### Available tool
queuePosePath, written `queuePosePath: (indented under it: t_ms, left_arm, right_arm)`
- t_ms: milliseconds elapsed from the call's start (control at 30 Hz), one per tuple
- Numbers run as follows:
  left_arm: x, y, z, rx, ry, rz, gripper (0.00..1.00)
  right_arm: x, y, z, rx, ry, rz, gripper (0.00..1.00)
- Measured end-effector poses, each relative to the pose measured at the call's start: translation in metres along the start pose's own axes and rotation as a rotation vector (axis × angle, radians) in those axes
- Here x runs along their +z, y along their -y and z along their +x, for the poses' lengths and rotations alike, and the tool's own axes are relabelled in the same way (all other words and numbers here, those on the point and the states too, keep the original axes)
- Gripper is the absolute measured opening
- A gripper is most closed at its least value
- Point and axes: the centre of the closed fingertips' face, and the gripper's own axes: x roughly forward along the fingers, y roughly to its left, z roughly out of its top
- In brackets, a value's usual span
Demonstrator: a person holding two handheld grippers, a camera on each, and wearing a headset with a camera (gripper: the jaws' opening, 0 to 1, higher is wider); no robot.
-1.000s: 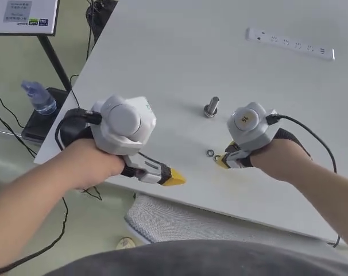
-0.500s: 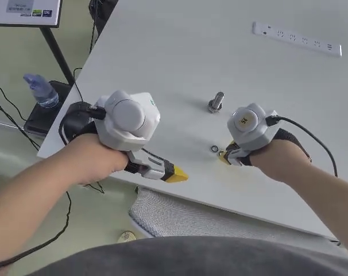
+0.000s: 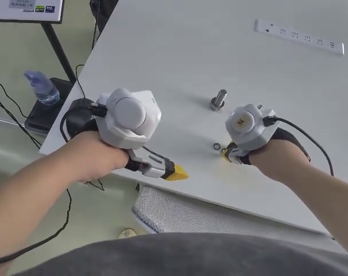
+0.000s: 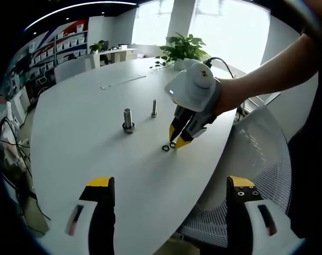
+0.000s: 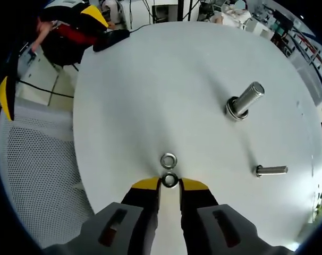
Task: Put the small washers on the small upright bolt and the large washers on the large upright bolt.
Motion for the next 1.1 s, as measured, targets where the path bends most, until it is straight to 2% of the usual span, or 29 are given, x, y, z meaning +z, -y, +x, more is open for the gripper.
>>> queuePosePath:
  t_ms: [167,267,567,900,1100]
  left_arm:
    - [-0.0022,0.0004,-0.0002,0.0,-0.005,0.002,0.86]
    - [-0.0038,0.0013,-0.0002,-0.003,-0.006,0.0,0.85]
    - [-0.0034,0.001,-0.0011,-0.003,0.002,0.001,0.85]
    - [-0.0002,-0.0009,-0.0041,0.005,0.009,0.005,0.85]
    - [-0.0026,-0.0024,-0.0033,0.005,-0.007,0.004,0.83]
  right_arm:
    - [0.0014,0.0,-0.0009,0.012,-0.016,0.015,0.15]
    - [0.0005,-0.0007,-0.0013,0.002,-0.034,-0.01,0.14]
    - [0.0004,0.002,0.0009,-0.001,-0.041,0.001,0.13]
    - [-0.002,0.0083,0.0067,0.017,-0.013,0.011,0.12]
    - [-0.007,0.007,0.0056,0.03,-0.031,0.009,0.12]
